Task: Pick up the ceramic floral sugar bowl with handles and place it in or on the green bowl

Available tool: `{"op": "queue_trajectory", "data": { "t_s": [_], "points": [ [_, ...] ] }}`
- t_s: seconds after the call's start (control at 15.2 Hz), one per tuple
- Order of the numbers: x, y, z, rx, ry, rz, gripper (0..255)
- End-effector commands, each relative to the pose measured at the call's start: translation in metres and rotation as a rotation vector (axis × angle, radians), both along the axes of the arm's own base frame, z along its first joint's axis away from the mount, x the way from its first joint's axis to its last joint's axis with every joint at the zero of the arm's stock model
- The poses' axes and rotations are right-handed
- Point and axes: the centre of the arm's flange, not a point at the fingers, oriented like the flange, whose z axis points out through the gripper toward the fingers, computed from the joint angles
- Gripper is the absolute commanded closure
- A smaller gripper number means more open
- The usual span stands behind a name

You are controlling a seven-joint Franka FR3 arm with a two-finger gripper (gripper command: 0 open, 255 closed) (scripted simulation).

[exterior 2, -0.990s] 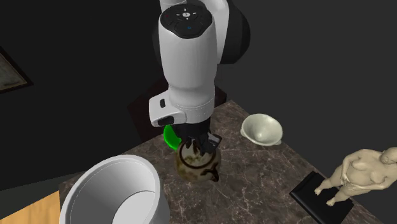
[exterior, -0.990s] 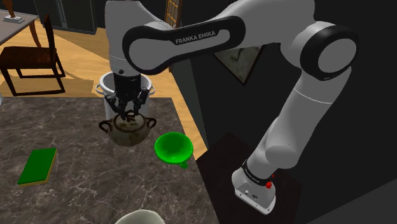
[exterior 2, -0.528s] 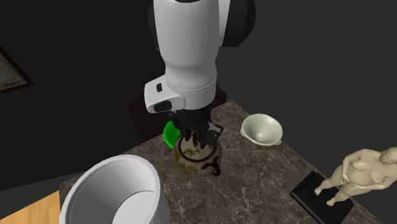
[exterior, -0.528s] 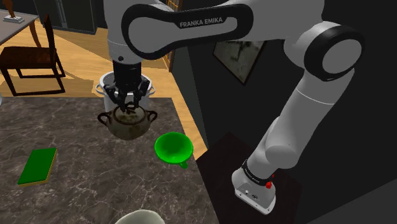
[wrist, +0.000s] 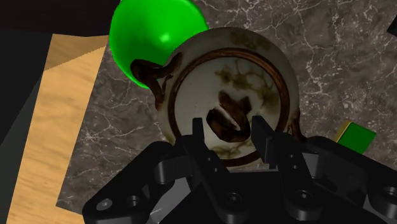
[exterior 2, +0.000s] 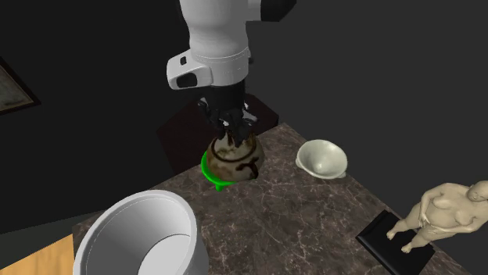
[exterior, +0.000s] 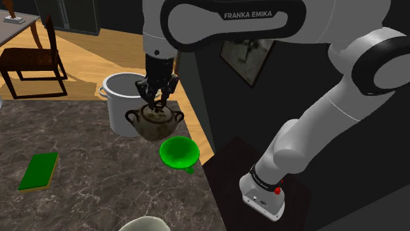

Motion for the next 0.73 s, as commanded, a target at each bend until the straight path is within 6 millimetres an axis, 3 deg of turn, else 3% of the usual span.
{"op": "queue_trajectory", "data": {
  "t_s": [0.0, 0.46, 0.66],
  "points": [
    [-0.018, -0.019, 0.006, 0.002, -0.002, 0.0, 255],
    [-0.08, -0.083, 0.033, 0.002, -0.002, 0.0, 255],
    [-0.083, -0.087, 0.024, 0.002, -0.002, 0.0, 255]
  ]
}}
